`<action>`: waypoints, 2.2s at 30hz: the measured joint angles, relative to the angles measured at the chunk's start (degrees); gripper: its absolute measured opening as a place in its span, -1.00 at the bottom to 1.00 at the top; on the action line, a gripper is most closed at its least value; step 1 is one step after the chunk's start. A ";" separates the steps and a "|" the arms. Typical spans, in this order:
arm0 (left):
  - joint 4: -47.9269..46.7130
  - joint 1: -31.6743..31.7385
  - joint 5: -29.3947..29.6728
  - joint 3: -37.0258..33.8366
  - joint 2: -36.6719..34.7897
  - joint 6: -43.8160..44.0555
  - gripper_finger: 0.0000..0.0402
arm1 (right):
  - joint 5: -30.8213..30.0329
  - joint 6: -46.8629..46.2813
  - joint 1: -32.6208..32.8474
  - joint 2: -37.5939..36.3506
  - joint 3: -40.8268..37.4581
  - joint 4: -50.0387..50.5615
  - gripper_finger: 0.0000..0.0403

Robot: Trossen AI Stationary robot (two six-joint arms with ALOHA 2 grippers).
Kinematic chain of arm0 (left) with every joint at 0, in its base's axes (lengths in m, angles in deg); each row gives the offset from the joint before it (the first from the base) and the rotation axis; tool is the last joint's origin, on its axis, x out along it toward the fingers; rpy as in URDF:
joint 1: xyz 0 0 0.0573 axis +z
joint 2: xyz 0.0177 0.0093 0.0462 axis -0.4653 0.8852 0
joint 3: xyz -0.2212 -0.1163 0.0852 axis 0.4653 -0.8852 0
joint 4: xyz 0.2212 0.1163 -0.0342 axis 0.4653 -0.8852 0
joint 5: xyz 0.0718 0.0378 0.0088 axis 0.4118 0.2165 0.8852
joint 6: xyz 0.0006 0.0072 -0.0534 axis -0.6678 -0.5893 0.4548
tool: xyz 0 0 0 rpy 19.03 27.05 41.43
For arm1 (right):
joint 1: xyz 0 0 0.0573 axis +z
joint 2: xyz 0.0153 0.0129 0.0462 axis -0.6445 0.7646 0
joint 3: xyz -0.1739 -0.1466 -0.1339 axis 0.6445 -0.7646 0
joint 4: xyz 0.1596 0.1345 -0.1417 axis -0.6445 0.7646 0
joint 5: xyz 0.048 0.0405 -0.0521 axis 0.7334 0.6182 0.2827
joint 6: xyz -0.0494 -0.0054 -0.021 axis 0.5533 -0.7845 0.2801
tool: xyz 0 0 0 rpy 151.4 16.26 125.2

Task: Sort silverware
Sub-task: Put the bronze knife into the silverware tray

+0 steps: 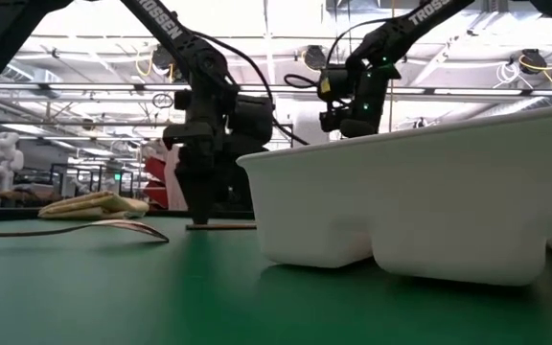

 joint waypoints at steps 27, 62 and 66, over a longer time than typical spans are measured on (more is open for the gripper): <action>2.00 -0.34 1.69 0.03 -0.04 1.69 -1.00 | 21.21 -15.60 6.24 0.02 -14.64 -19.30 0.08; 2.32 -1.46 1.64 0.07 -0.07 1.46 -1.00 | 31.53 -25.99 5.78 4.77 -19.08 -30.71 0.08; 2.37 -1.48 1.51 0.07 -0.07 1.49 -1.00 | 26.26 -26.19 4.16 1.76 -19.19 -30.25 0.08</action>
